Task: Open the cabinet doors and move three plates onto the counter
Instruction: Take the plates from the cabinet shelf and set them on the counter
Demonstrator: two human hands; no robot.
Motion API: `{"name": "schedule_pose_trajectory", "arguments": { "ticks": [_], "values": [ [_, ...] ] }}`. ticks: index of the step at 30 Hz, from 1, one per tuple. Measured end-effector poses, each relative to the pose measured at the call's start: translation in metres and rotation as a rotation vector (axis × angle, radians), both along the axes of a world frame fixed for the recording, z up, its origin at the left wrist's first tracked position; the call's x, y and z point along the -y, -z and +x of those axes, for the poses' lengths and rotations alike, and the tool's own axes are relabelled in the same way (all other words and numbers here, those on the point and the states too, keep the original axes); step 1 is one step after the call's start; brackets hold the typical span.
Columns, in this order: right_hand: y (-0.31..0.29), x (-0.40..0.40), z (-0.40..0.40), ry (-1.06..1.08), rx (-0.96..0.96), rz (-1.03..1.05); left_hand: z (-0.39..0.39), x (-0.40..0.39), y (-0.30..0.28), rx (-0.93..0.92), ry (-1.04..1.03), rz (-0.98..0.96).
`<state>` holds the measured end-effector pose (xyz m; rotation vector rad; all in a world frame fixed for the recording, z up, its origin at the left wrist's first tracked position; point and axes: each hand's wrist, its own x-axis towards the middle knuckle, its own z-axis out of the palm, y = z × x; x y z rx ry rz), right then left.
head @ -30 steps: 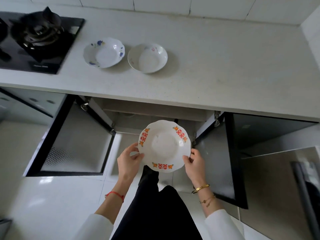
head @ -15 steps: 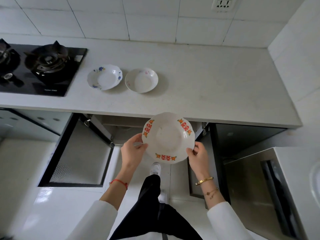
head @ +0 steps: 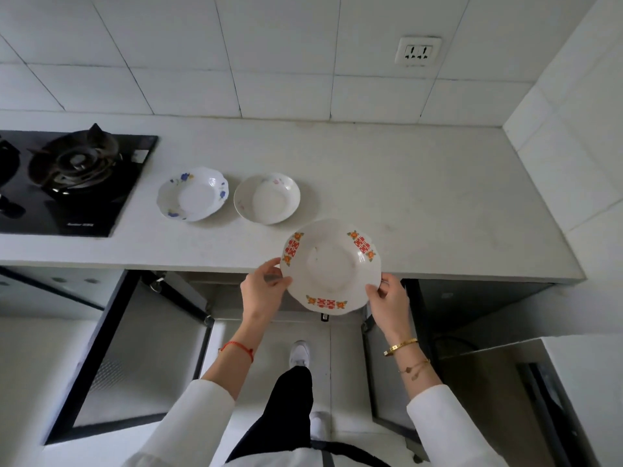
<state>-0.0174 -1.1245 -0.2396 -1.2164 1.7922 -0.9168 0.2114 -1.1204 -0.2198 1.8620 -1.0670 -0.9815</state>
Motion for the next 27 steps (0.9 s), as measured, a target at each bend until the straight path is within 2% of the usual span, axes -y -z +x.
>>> {"name": "schedule_pose_trajectory", "arguments": {
  "ticks": [18,27],
  "values": [
    [-0.004,0.160,0.030,0.084,-0.067,0.042,0.027,0.170,0.012,-0.149,0.033,0.019],
    [-0.001,0.212,0.024,0.089,-0.076,0.048,0.017,0.222,0.017,-0.103,0.012,0.043]
  ]
}}
